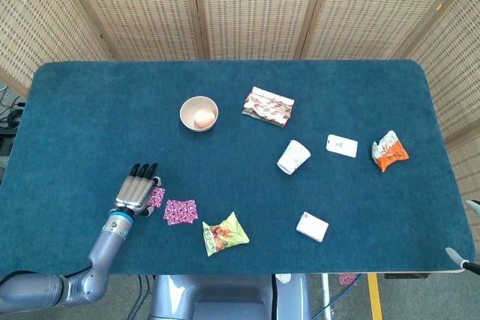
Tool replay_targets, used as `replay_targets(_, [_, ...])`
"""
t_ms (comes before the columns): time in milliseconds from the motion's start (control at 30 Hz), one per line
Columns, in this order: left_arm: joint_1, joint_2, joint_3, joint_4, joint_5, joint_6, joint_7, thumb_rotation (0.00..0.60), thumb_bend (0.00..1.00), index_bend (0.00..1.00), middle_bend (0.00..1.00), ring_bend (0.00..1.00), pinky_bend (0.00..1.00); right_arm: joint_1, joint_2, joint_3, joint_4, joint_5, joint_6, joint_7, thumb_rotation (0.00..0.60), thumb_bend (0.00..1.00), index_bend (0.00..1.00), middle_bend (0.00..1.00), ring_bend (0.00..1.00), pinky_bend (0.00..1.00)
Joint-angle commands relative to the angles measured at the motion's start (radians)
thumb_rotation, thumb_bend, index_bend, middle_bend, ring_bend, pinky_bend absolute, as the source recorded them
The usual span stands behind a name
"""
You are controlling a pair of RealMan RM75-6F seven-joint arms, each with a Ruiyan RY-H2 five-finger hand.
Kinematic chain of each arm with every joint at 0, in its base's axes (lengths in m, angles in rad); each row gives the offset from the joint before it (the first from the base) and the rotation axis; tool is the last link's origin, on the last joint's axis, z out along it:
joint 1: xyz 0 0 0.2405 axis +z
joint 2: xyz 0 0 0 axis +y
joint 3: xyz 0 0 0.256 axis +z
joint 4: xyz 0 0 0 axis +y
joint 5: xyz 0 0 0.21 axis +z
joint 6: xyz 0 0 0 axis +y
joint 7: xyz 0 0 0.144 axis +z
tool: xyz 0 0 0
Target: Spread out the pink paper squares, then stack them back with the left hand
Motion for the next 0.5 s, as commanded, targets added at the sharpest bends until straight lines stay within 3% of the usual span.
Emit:
replay_targets(33, [-0.001,-0.001,0.0,0.001,-0.001,0.0,0.001,0.584,0.26,0.37,0.0,0.0,0.0,-0.001,-0.001,0.0,0.001,0.001,0.0,0.0,0.6,0.13,0.17,0.21,0.0,0.0])
replay_targets(500, [-0.007,-0.008,-0.007,0.017,-0.014,-0.008,-0.002,0.582,0.29,0.39,0.0,0.0,0.0,-0.001,-0.001,0.001,0.002,0.004,-0.004,0.001,0.6,0.13,0.17,0.21,0.0,0.0])
